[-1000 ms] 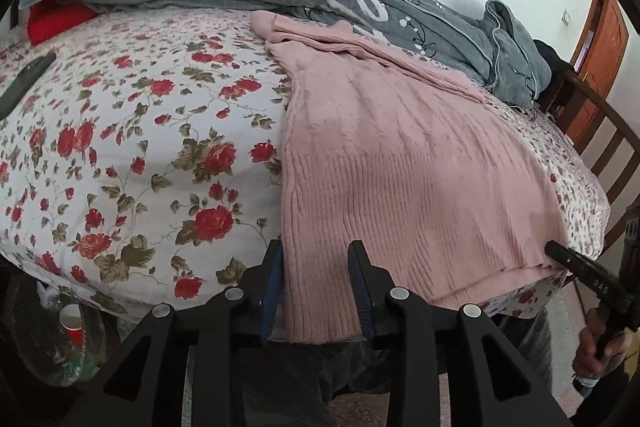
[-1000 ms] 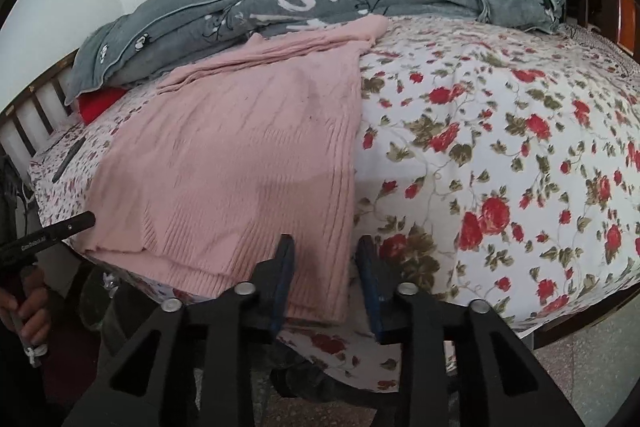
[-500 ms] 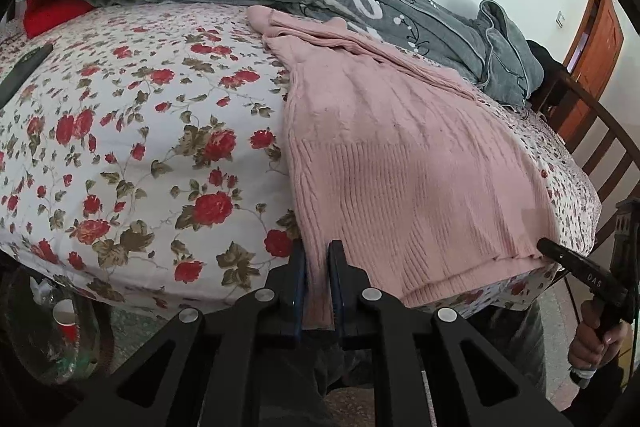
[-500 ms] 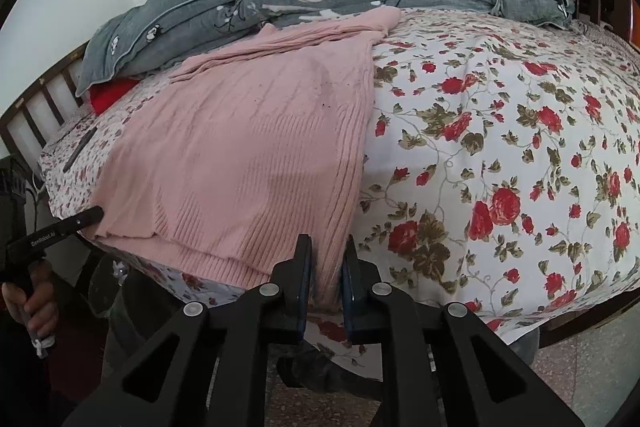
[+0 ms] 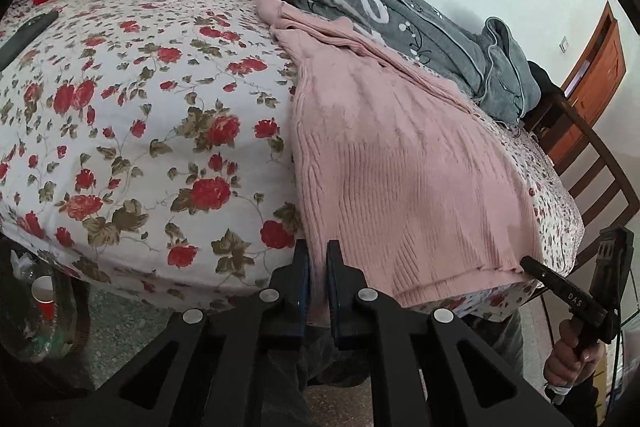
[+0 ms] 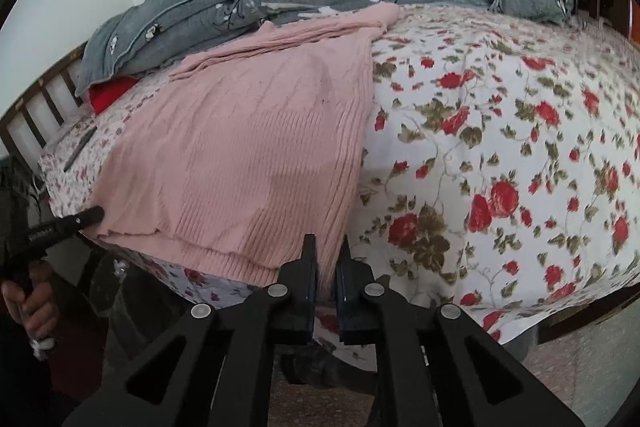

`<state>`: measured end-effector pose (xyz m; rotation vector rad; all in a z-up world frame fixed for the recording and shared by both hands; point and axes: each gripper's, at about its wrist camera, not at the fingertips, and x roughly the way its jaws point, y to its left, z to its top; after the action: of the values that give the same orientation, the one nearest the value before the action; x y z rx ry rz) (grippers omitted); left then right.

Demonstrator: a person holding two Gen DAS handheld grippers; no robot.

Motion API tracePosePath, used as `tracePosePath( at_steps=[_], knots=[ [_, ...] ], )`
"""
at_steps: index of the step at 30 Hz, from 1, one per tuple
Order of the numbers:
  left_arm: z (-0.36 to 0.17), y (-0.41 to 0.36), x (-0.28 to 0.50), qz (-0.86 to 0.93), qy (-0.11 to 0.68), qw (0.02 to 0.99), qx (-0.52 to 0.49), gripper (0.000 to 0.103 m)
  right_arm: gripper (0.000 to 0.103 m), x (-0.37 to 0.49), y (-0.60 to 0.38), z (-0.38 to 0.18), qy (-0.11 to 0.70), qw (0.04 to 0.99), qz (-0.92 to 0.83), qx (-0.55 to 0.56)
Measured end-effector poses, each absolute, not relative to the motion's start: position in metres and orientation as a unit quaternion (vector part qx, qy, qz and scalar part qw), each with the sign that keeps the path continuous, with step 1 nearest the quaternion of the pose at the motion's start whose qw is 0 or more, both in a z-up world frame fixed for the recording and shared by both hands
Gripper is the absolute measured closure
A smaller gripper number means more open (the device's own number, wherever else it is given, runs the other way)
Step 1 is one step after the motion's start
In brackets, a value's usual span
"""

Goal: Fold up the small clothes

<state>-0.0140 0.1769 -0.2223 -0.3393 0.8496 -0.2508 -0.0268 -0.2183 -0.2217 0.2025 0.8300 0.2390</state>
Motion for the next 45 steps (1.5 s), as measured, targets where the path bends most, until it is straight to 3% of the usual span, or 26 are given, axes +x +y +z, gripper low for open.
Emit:
tracePosePath(
  at_steps=[3, 6, 9, 28, 45],
  knots=[
    [-0.223, 0.178, -0.01, -0.115, 0.415, 0.885, -0.179, 0.094, 0.09, -0.026, -0.221, -0.222, 0.402, 0.9, 0.119, 0.118],
    [-0.22, 0.178, -0.01, -0.113, 0.416, 0.883, -0.184, 0.096, 0.097, -0.025, -0.215, -0.22, 0.406, 0.9, 0.116, 0.106],
    [-0.207, 0.182, -0.014, -0.118, 0.406, 0.885, -0.192, 0.096, 0.097, -0.027, -0.213, -0.212, 0.396, 0.906, 0.111, 0.099],
    [-0.108, 0.208, -0.009, -0.156, 0.33, 0.89, -0.272, 0.096, 0.098, -0.019, -0.25, -0.109, 0.303, 0.914, 0.159, 0.22],
    [-0.065, 0.212, 0.098, -0.141, 0.299, 0.898, -0.291, 0.096, 0.098, 0.089, -0.266, -0.057, 0.294, 0.897, 0.181, 0.275]
  ],
)
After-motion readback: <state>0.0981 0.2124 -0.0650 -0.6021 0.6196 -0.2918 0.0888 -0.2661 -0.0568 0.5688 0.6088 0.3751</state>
